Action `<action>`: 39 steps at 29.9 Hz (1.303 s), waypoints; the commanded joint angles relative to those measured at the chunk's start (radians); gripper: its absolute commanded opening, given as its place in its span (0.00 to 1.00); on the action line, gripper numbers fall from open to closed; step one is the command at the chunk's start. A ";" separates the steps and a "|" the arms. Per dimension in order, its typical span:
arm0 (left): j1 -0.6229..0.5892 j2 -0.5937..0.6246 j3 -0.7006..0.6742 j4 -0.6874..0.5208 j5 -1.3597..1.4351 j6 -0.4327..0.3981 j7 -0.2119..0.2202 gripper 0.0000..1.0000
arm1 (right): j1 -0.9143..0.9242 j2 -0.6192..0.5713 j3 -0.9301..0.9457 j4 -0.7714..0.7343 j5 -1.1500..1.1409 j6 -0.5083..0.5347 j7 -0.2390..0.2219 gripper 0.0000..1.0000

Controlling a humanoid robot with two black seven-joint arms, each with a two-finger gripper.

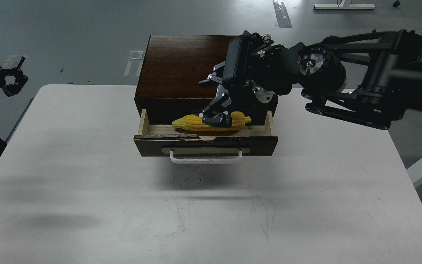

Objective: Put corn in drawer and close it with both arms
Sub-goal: 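Lower the corn cob into the open drawer and release it, then withdraw the right arm away from the box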

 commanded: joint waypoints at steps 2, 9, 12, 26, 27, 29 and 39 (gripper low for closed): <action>-0.006 0.012 0.000 -0.010 0.084 0.000 0.004 0.98 | -0.003 -0.035 0.121 -0.037 0.182 0.003 -0.006 0.96; -0.055 0.021 -0.002 -0.015 0.161 0.000 -0.002 0.97 | -0.006 -0.193 0.168 -0.070 0.658 0.003 -0.011 0.99; -0.078 0.024 -0.005 -0.017 0.258 0.000 -0.007 0.97 | -0.011 -0.268 0.166 -0.085 0.858 0.003 -0.011 0.99; -0.187 0.196 -0.022 -0.606 0.813 0.000 -0.021 0.86 | -0.193 -0.402 0.241 -0.334 1.773 0.012 -0.001 1.00; -0.190 0.207 -0.028 -0.662 0.885 0.000 -0.021 0.84 | -0.219 -0.402 0.255 -0.372 1.835 0.016 -0.004 1.00; -0.190 0.219 -0.055 -0.772 1.021 0.000 -0.021 0.69 | -0.268 -0.402 0.286 -0.431 1.931 0.051 -0.007 1.00; -0.190 0.135 -0.062 -1.027 1.415 0.000 -0.033 0.04 | -0.439 -0.402 0.393 -0.533 2.077 0.134 -0.007 1.00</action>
